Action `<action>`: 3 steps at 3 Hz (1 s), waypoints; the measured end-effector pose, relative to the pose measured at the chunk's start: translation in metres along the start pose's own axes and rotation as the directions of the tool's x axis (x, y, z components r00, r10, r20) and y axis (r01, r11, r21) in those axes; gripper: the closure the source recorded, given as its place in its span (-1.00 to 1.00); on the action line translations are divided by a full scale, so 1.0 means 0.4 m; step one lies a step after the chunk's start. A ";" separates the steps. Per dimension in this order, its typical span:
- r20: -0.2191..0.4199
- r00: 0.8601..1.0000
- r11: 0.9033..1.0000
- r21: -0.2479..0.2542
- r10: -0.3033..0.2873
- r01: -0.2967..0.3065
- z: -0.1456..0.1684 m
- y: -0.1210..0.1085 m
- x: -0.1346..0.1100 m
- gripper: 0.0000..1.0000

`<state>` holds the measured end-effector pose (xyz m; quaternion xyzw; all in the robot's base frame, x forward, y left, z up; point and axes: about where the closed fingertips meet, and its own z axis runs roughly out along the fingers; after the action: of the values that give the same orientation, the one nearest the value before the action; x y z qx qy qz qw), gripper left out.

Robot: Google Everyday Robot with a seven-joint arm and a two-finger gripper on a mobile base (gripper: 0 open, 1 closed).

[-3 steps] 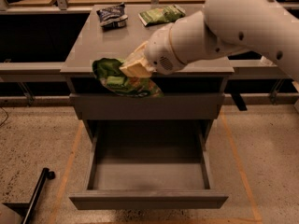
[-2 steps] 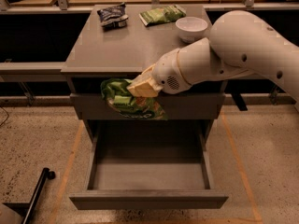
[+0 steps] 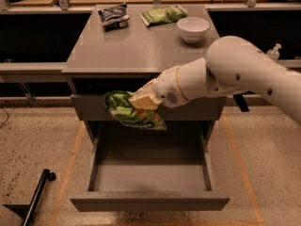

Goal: Place green rice chip bag into middle drawer

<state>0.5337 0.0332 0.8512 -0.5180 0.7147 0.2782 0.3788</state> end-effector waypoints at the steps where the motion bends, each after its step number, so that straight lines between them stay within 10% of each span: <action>1: 0.006 0.997 0.997 -0.001 0.079 -0.079 0.038 -0.014 0.106 1.00; 3: 0.057 0.956 0.958 0.002 0.287 -0.288 0.100 -0.041 0.363 1.00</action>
Offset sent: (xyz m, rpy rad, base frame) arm 0.0044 -0.0565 -0.1489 0.1510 0.2018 -0.1903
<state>0.5337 -0.0172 0.7082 -0.3986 0.7729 0.3411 0.3570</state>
